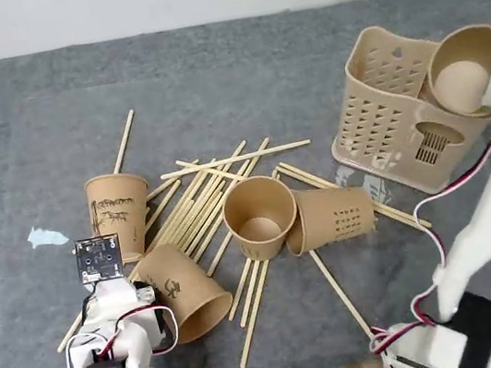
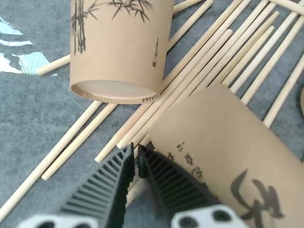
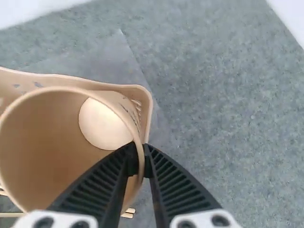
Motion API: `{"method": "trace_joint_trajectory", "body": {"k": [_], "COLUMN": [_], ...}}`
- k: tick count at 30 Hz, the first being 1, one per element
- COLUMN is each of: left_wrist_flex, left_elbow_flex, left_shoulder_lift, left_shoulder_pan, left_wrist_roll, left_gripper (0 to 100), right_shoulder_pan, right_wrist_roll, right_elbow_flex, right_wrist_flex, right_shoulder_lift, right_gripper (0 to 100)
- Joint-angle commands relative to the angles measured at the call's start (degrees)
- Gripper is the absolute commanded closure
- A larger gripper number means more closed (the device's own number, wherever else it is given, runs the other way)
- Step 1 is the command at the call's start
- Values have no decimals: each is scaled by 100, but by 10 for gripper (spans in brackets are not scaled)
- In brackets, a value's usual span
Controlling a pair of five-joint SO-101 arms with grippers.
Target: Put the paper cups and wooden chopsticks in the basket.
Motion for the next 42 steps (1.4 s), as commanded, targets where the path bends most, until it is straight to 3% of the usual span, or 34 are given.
{"method": "trace_joint_trajectory", "body": {"k": [1, 7, 17, 25, 29, 35, 42], "left_wrist_flex": [26, 26, 26, 26, 26, 26, 26], "left_elbow_flex": [-48, -48, -48, -48, -48, -48, -48], "left_shoulder_lift": [-62, -62, -62, -62, -62, -62, -62], "left_shoulder_pan": [18, 18, 18, 18, 18, 18, 18], "left_wrist_roll": [26, 26, 26, 26, 26, 26, 26], "left_gripper": [986, 986, 986, 986, 986, 986, 986], "right_shoulder_pan": [92, -66, -532, -523, -593, -1420, -2853], "right_wrist_roll": [-18, -70, -79, -325, -316, -185, -211], "right_elbow_flex": [-299, -571, -2101, -1785, -1785, -1354, 527], "right_wrist_flex": [-84, 409, 1534, 1200, 1341, 1789, 1780], "right_shoulder_lift": [-13, -31, -4, 303, 400, 66, -505], "right_gripper": [978, 849, 847, 850, 913, 954, 913]}}
